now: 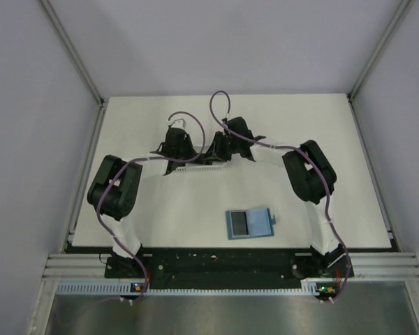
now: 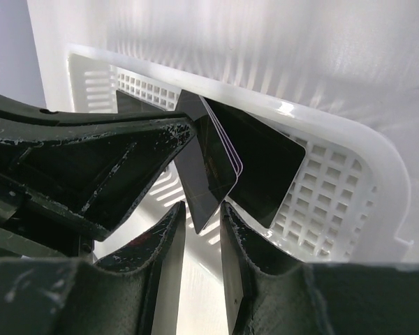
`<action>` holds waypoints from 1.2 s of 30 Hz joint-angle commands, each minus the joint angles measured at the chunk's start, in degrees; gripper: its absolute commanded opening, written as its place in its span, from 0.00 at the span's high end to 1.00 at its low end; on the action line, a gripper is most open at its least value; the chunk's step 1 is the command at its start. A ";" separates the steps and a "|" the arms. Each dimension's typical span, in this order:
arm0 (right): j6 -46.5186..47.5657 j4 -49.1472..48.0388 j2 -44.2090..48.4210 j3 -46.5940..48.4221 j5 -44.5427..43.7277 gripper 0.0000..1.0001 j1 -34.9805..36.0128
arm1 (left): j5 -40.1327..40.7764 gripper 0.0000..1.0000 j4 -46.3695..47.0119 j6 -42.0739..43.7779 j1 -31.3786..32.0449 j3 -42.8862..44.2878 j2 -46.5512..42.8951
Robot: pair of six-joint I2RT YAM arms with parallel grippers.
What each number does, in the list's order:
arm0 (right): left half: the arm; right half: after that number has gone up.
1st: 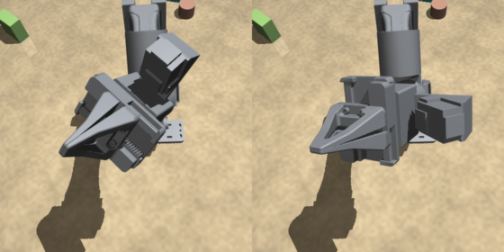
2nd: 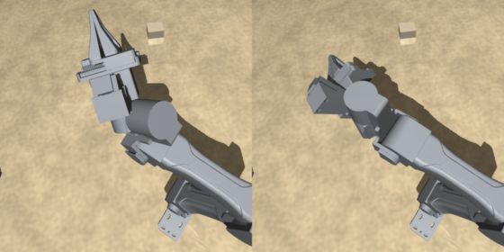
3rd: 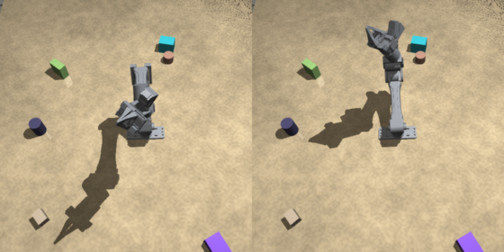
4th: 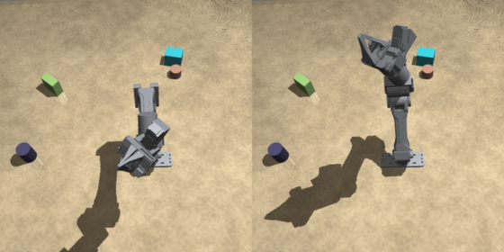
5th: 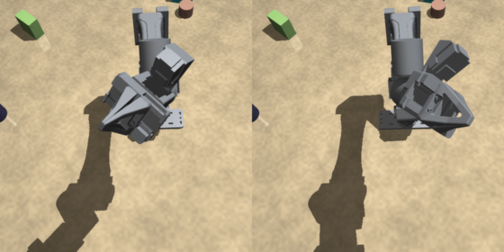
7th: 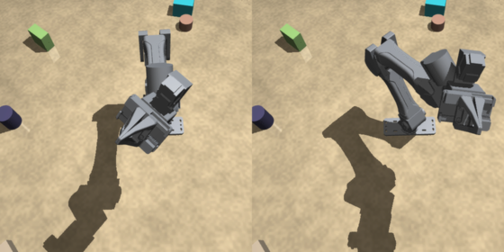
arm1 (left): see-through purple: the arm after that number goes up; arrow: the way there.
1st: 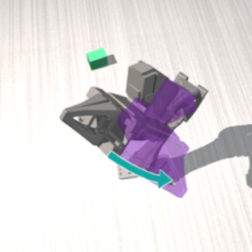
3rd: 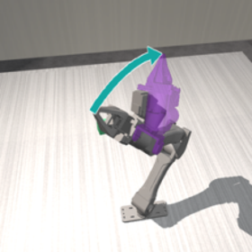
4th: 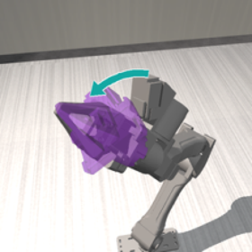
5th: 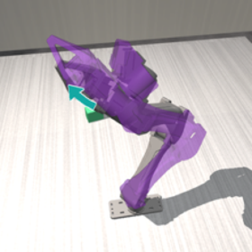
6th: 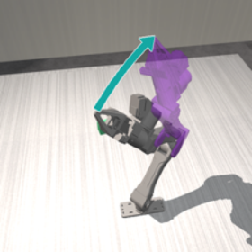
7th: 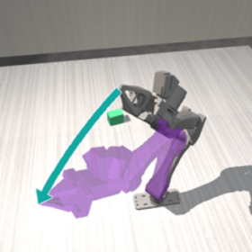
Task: Put the credit cards into the card holder
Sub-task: Pick up the credit card from the storage box.
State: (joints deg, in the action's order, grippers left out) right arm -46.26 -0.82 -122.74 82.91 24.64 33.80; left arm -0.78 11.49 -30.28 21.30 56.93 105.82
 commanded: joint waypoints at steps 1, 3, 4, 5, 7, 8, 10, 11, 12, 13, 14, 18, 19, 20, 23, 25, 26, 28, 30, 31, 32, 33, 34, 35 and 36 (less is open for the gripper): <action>-3.30 -7.70 -1.01 1.55 -1.96 0.74 0.83 | -4.94 1.00 -4.81 -0.22 0.67 -0.50 2.64; -5.06 -8.49 -1.54 1.64 -2.84 0.74 0.83 | -4.94 1.00 -4.72 -0.22 0.59 -0.41 2.72; -6.11 -8.67 -1.89 1.64 -3.28 0.74 1.00 | -5.11 1.00 -4.72 -0.22 0.59 -0.41 2.64; -7.08 -8.85 -2.24 1.64 -3.90 0.74 0.83 | -5.20 1.00 -4.72 -0.22 0.59 -0.33 2.81; -8.93 -9.20 -2.77 1.55 -5.30 0.74 0.83 | -5.29 1.00 -4.63 -0.22 0.50 -0.32 2.81; -9.72 -9.29 -2.94 1.55 -6.09 0.74 0.83 | -5.46 1.00 -4.63 -0.22 0.50 -0.32 2.99; -11.82 -9.11 -3.21 1.46 -7.50 0.74 0.83 | -5.73 1.00 -4.54 -0.22 0.41 -0.32 3.08; -12.62 -8.85 -3.64 1.55 -8.11 0.74 0.83 | -5.81 1.00 -4.46 -0.22 0.32 -0.24 3.16; -13.15 -8.85 -3.74 1.46 -8.64 0.75 0.83 | -5.99 1.00 -4.45 -0.22 0.32 -0.24 3.16; -13.76 -8.85 -3.91 1.55 -9.00 0.75 0.83 | -6.08 1.00 -4.45 -0.22 0.23 -0.24 3.25; -14.29 -8.76 -4.00 1.64 -9.35 0.75 0.83 | -6.25 1.00 -4.45 -0.22 0.23 -0.24 3.25; -14.74 -9.55 -4.18 1.37 -9.70 0.87 0.83 | -6.34 1.00 -4.45 -0.13 0.06 -0.41 2.90; -14.65 -9.73 -4.09 1.29 -9.62 0.89 0.83 | -6.43 1.00 -4.37 -0.13 -0.03 -0.67 2.55; -14.74 -9.81 -4.18 1.20 -9.53 0.91 0.83 | -6.52 1.00 -4.19 -0.21 -0.12 -1.20 1.85; -14.56 -9.82 -4.09 0.93 -9.53 0.96 0.83 | -7.04 1.00 -2.70 -1.44 -0.64 -3.22 -1.48; -14.56 -9.82 -4.00 0.67 -9.44 0.98 0.83 | -6.87 1.00 -2.26 -1.88 -1.00 -4.28 -4.03; -14.56 -9.82 -4.09 0.58 -9.35 0.98 0.74 | -6.61 1.00 -2.26 -2.06 -1.17 -4.37 -4.91; -14.39 -9.82 -4.09 0.32 -9.26 1.00 0.74 | -6.52 1.00 -2.96 -2.15 -1.70 -4.28 -6.67; -14.38 -9.99 -3.91 -0.12 -9.26 1.00 0.56 | -6.52 1.00 -3.48 -2.32 -2.40 -4.19 -7.99; -14.38 -10.25 -3.91 -0.38 -9.26 1.00 0.48 | -6.52 1.00 -3.57 -2.41 -2.75 -4.28 -8.52; -14.38 -10.43 -3.74 -0.65 -9.18 1.00 0.30 | -6.17 1.00 -3.58 -2.50 -3.28 -4.37 -9.13; -14.38 -10.43 -3.65 -0.74 -9.17 1.00 0.30 | -5.99 1.00 -3.66 -2.67 -3.72 -4.45 -9.66; -14.30 -10.43 -3.56 -0.82 -9.17 1.00 0.21 | -5.73 1.00 -3.92 -2.76 -4.42 -4.54 -9.93; -14.04 -10.43 -3.47 -0.91 -9.09 1.00 0.12 | -5.47 1.00 -4.01 -3.03 -4.95 -4.63 -10.11; -13.86 -10.26 -3.39 -0.91 -9.09 1.00 0.12 | -5.20 1.00 -4.19 -3.29 -5.47 -4.72 -10.19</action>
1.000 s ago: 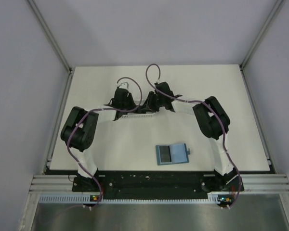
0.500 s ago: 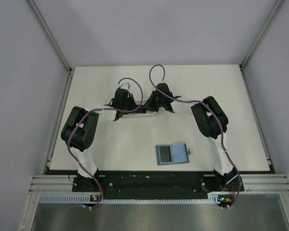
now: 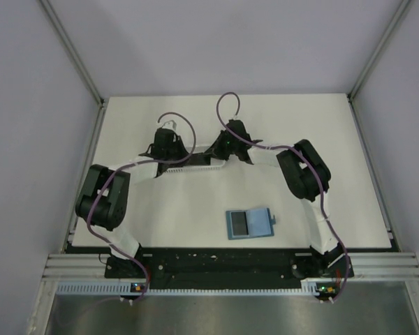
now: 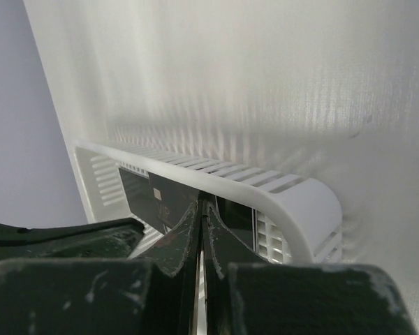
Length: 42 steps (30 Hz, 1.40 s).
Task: Put the credit cards into the card holder
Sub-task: Pick up the credit card from the storage box.
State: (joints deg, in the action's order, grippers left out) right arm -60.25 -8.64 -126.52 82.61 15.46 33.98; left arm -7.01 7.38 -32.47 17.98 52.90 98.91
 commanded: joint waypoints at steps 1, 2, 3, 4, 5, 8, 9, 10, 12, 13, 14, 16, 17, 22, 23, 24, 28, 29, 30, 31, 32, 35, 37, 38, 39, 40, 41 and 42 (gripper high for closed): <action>0.57 -2.26 0.57 -0.61 0.09 1.00 -0.05 | 1.20 1.00 -0.34 -1.37 -2.68 -0.70 -3.38; 1.01 -1.91 0.75 -0.52 0.01 1.00 -0.05 | 1.29 1.00 -0.43 -1.54 -3.21 -0.78 -3.29; 1.53 -1.47 0.83 -0.34 -0.17 1.00 -0.05 | 1.64 1.00 -0.52 -1.89 -3.56 -0.87 -3.38; 2.06 -1.11 1.10 -0.26 -0.34 0.98 -0.05 | 1.90 1.00 -0.43 -2.07 -3.91 -0.87 -3.38; 2.59 -0.59 1.27 -0.17 -0.52 0.94 0.04 | 2.43 1.00 -0.52 -2.16 -4.26 -0.79 -3.38; 4.52 0.55 1.71 0.18 -0.61 0.90 -0.05 | 5.06 1.00 -1.57 -1.81 -4.44 -0.17 -3.46; 5.05 0.82 1.89 0.27 -0.70 0.90 0.04 | 6.03 1.00 -2.27 -1.63 -4.44 0.09 -3.12; 5.66 1.43 2.06 0.53 -0.87 0.89 -0.05 | 6.47 1.00 -3.24 -1.37 -4.44 0.96 -2.68; 6.72 2.31 2.33 0.89 -1.31 0.87 -0.05 | 9.20 1.00 -4.91 -1.02 -4.44 2.28 -1.62; 7.16 2.66 2.42 1.06 -1.40 0.85 0.04 | 9.90 1.00 -5.70 -0.76 -4.44 2.81 -1.10; 7.77 3.02 2.77 1.24 -1.58 0.83 -0.05 | 10.43 1.00 -6.32 -0.58 -4.44 3.25 -0.40; 8.92 4.33 2.94 1.94 -1.75 0.79 -0.05 | 10.52 1.00 -6.67 -0.23 -4.44 3.70 0.57; 9.44 4.86 3.03 2.46 -1.84 0.77 -0.05 | 9.82 1.00 -6.67 -0.23 -4.44 3.87 1.10; 11.46 7.67 3.29 4.22 -2.37 0.70 0.04 | 4.38 1.00 -4.66 -0.49 -4.44 3.35 2.77; 11.99 8.46 3.21 4.66 -2.72 0.69 0.21 | 3.67 1.00 -4.30 -0.58 -4.44 3.35 3.21; 12.34 8.56 3.21 5.02 -3.15 0.69 0.21 | 3.06 1.00 -3.95 -0.49 -4.36 3.35 3.39; 13.84 12.94 2.33 7.47 -3.95 0.68 0.65 | 0.86 1.00 -2.98 -0.40 -4.27 3.35 4.35; 14.02 13.47 2.07 8.00 -3.78 0.68 0.65 | 0.50 1.00 -2.72 -0.40 -4.09 3.35 4.53; 13.84 13.74 1.72 8.44 -3.43 0.67 0.74 | 0.15 1.00 -2.63 -0.32 -4.00 3.35 4.79; 13.76 13.83 1.45 8.62 -3.16 0.67 0.74 | -0.20 1.00 -2.54 -0.31 -3.83 3.35 5.06; 13.67 13.92 1.28 8.80 -2.81 0.67 0.83 | -0.38 1.00 -2.37 -0.31 -3.74 3.35 5.41; 13.49 13.83 0.57 9.24 -2.11 0.68 0.92 | -1.08 1.00 -2.10 -0.49 -3.48 3.26 6.20; 13.32 13.83 0.22 9.50 -1.67 0.67 0.92 | -1.43 1.00 -1.75 -0.58 -3.30 3.17 6.55; 13.23 13.92 0.13 9.59 -1.49 0.68 0.92 | -1.61 1.00 -1.58 -0.49 -3.21 3.17 6.82; 13.23 13.92 0.05 9.76 -1.23 0.68 0.92 | -1.78 1.00 -1.49 -0.66 -3.12 3.26 6.99; 13.31 13.92 -0.13 9.76 -1.05 0.68 0.92 | -1.87 1.00 -1.40 -0.67 -3.04 3.34 7.17; 13.14 13.83 -0.22 9.76 -0.96 0.68 0.92 | -2.05 1.00 -1.31 -0.58 -2.95 3.35 7.34; 13.05 13.92 -0.31 9.85 -0.70 0.67 0.92 | -2.05 1.00 -1.31 -0.75 -2.77 3.26 7.52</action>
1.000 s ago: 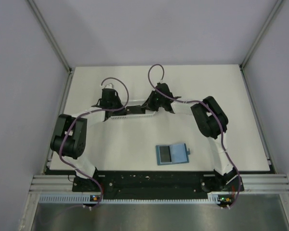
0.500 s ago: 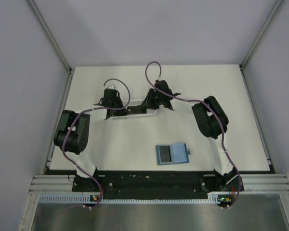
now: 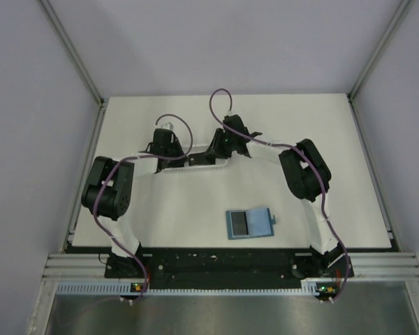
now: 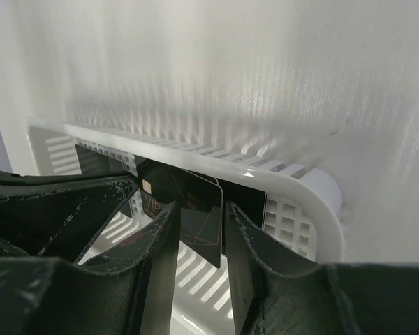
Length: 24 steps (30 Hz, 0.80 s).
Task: Put the credit cards into the card holder
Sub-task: Pick up the credit card from the storage box.
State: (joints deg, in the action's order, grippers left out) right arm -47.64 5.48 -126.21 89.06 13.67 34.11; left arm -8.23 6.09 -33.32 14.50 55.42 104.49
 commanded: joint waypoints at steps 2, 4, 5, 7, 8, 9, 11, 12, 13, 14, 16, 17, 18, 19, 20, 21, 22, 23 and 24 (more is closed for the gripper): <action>0.35 -0.38 -0.70 3.40 1.44 0.68 0.78 | -0.82 1.00 0.07 0.10 0.79 0.83 2.21; 0.18 -1.16 -0.70 2.97 2.06 0.70 0.78 | -0.91 1.00 0.24 0.01 0.88 0.66 2.21; -0.08 -1.60 -0.53 2.70 2.32 0.72 0.78 | -0.91 1.00 0.24 0.01 0.88 0.66 2.21; -0.18 -2.92 -0.44 2.18 2.76 0.81 0.78 | -0.74 1.00 0.24 0.01 0.88 0.48 2.12; -0.26 -3.19 -0.26 1.83 2.85 0.83 0.78 | -0.74 1.00 0.15 0.18 0.88 0.48 1.95; -0.18 -3.45 0.00 1.65 2.85 0.88 0.87 | -0.65 1.00 0.15 0.10 0.88 0.39 1.86; -0.09 -4.07 0.44 1.04 2.85 0.95 0.87 | -0.65 1.00 0.07 0.10 0.88 0.30 1.60; 0.00 -4.59 0.88 0.68 2.59 0.98 0.79 | -0.56 1.00 0.07 0.19 0.88 0.22 1.42; 0.00 -4.94 1.32 0.07 2.24 1.00 0.78 | -0.47 1.00 -0.11 0.10 0.88 0.13 1.07; 0.09 -4.95 2.10 -0.72 1.45 1.00 0.78 | -0.30 1.00 -0.37 0.10 0.88 0.13 0.63; 0.26 -7.12 4.47 -3.70 -0.83 1.00 0.78 | -0.12 1.00 -0.72 -0.08 0.88 -0.05 -0.59; 0.44 -7.84 5.62 -4.93 -1.54 1.00 0.70 | 0.05 1.00 -0.90 -0.16 0.88 -0.13 -1.30; 0.53 -8.46 6.41 -5.81 -2.06 1.00 0.70 | 0.23 1.00 -1.08 -0.25 0.88 -0.22 -2.35; 0.61 -8.90 7.46 -6.69 -2.33 1.00 0.61 | 0.41 1.00 -1.34 -0.17 0.88 -0.31 -2.97; 0.70 -9.42 8.26 -7.40 -2.42 1.00 0.44 | 0.58 1.00 -1.60 -0.25 0.88 -0.31 -3.93; 0.88 -9.78 8.96 -8.10 -2.60 1.00 0.43 | 0.67 0.97 -1.87 -0.34 0.88 -0.22 -4.90; 1.05 -10.04 9.58 -8.72 -2.68 1.00 0.26 | 0.76 0.93 -2.13 -0.43 0.88 -0.31 -5.78; 1.32 -10.39 10.37 -9.33 -2.86 1.00 0.08 | 0.85 0.90 -2.31 -0.34 0.88 -0.40 -6.57; 1.58 -10.75 11.16 -10.04 -2.95 1.00 -0.09 | 0.85 0.84 -2.48 -0.52 0.88 -0.49 -7.36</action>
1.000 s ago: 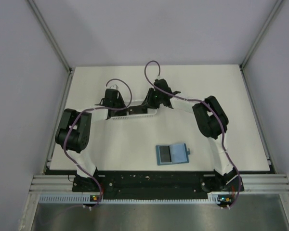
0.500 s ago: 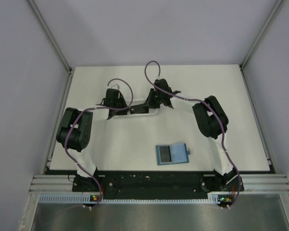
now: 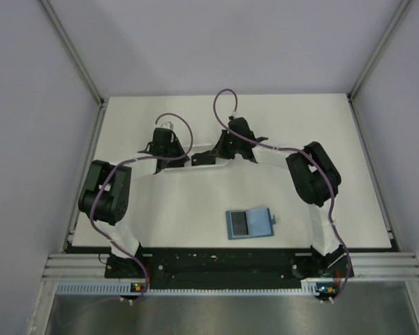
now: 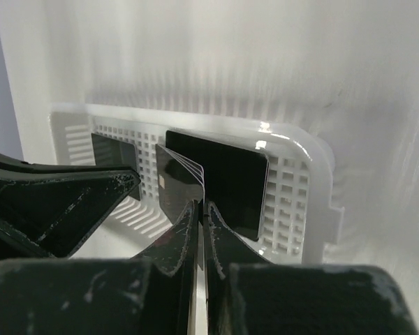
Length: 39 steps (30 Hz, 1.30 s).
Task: Put the credit cards into the card holder
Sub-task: Pick up the credit card from the storage box.
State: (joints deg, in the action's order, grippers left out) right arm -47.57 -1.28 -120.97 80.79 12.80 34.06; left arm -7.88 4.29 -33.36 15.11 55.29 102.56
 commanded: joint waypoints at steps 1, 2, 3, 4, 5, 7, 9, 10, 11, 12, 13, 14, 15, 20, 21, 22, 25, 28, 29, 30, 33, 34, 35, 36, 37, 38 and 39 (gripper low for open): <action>1.52 -4.69 6.61 -2.56 -2.25 1.00 -0.31 | 0.58 0.81 -0.69 -0.47 0.27 -0.53 -6.31; 1.43 -5.39 7.67 -3.44 -2.16 1.00 -0.58 | 0.58 0.78 -0.78 -0.47 0.27 -0.79 -7.19; 1.43 -6.45 8.46 -4.41 -2.08 1.00 -0.84 | 0.58 0.75 -0.78 -0.47 0.27 -0.97 -7.99; 1.34 -7.67 8.99 -5.37 -1.55 1.00 -1.19 | 0.50 0.74 -0.69 -0.47 0.27 -1.14 -8.60; 0.82 -8.73 9.43 -6.34 -0.85 1.00 -1.63 | 0.41 0.72 -0.60 -0.47 0.27 -1.32 -9.39; -0.85 -11.19 9.87 -7.84 1.34 1.00 -2.77 | -0.12 0.70 -0.25 -0.56 0.27 -1.58 -10.54; -2.87 -13.74 9.88 -9.59 3.45 1.00 -3.91 | -0.99 0.68 0.01 -0.56 0.27 -1.67 -11.50; -3.92 -15.06 10.05 -10.39 4.33 1.00 -4.53 | -1.43 0.68 0.27 -0.47 0.27 -1.76 -11.94; -4.98 -16.64 9.79 -11.09 5.21 1.00 -5.05 | -1.96 0.68 0.54 -0.56 0.18 -1.85 -12.21; -6.12 -18.13 9.52 -11.71 6.44 1.00 -5.50 | -2.49 0.67 0.89 -0.47 0.18 -1.94 -12.56; -7.17 -19.97 9.17 -12.32 7.76 1.00 -5.85 | -3.19 0.67 1.24 -0.56 0.18 -2.02 -12.91; -8.75 -22.08 8.91 -12.85 8.90 1.00 -6.37 | -3.89 0.67 1.76 -0.56 0.18 -2.20 -13.09; -10.16 -24.01 8.47 -13.72 9.96 1.00 -6.73 | -4.59 0.67 2.12 -0.65 0.18 -2.29 -13.18; -15.17 -34.12 7.41 -17.24 13.47 1.00 -8.31 | -10.56 0.67 5.89 -1.35 0.18 -3.25 -13.18; -15.97 -36.14 7.06 -17.68 14.09 1.00 -8.57 | -11.97 0.67 6.68 -1.53 0.18 -3.26 -13.09; -16.84 -37.73 6.89 -17.95 14.88 1.00 -8.75 | -13.03 0.67 7.39 -1.88 0.18 -3.34 -12.92; -18.95 -42.48 5.92 -18.48 16.90 1.00 -9.01 | -15.84 0.67 10.46 -2.93 0.18 -4.31 -13.09; -20.45 -45.03 5.48 -18.57 18.05 1.00 -9.10 | -18.04 0.67 13.01 -3.64 0.18 -5.10 -13.44; -20.63 -45.39 5.22 -18.65 18.14 1.00 -9.10 | -18.40 0.67 13.45 -3.81 0.09 -5.10 -13.36; -20.81 -45.57 5.22 -18.39 18.23 1.00 -9.10 | -18.49 0.67 13.37 -3.81 0.18 -4.93 -13.27; -21.07 -45.83 5.04 -18.39 18.40 1.00 -9.10 | -18.49 0.67 13.28 -3.99 0.18 -4.84 -13.09; -20.98 -45.83 4.87 -18.39 18.40 1.00 -9.10 | -18.31 0.67 13.28 -4.08 0.18 -5.01 -13.09; -21.07 -45.83 4.86 -18.39 18.40 1.00 -9.10 | -18.31 0.68 13.37 -4.08 0.18 -5.01 -13.09; -21.07 -45.83 4.78 -18.39 18.40 1.00 -9.10 | -18.22 0.68 13.37 -4.08 0.18 -5.01 -13.00; -21.24 -45.92 4.69 -18.30 18.58 1.00 -9.10 | -18.31 0.68 13.37 -4.25 0.18 -5.01 -12.83; -21.33 -46.01 4.69 -18.39 18.67 1.00 -9.02 | -18.31 0.68 13.46 -4.25 0.18 -4.93 -12.74; -21.33 -46.09 4.51 -18.30 18.75 1.00 -9.10 | -18.22 0.68 13.63 -4.51 0.18 -4.93 -12.65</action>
State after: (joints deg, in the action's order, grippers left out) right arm -68.27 -42.94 -115.83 62.26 30.26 25.56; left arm -24.91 14.00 -37.36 15.20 50.46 91.22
